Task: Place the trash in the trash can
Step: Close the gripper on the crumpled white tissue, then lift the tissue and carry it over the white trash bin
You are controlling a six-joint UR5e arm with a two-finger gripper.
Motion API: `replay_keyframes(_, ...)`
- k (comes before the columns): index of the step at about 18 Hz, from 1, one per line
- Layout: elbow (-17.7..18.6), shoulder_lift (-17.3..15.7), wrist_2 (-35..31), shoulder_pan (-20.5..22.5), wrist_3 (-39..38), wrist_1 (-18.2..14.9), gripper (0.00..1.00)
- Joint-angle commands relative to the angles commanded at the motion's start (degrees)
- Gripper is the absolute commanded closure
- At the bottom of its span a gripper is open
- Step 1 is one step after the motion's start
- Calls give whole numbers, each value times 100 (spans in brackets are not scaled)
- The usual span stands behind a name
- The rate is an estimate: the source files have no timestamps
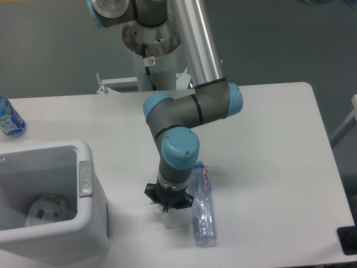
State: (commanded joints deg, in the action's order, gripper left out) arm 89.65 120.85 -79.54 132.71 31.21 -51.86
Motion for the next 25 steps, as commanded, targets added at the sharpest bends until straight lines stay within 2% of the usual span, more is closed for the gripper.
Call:
replay_keyframes(8, -254, -466, 861, 176, -518, 0, 100)
replay_keyframes(10, -517, -571, 1080, 289, -851, 9, 100)
replay_keyframes(14, -1440, -668, 1625, 527, -1836, 9, 100)
replay_keyframes(16, -1661, -773, 1985, 615, -2109, 9, 100)
replay_keyframes(22, -1635, -1266, 2504, 580, -2584, 9, 100)
replay_keyframes(25, -1478, -1468, 2707, 545, -2637, 0, 100)
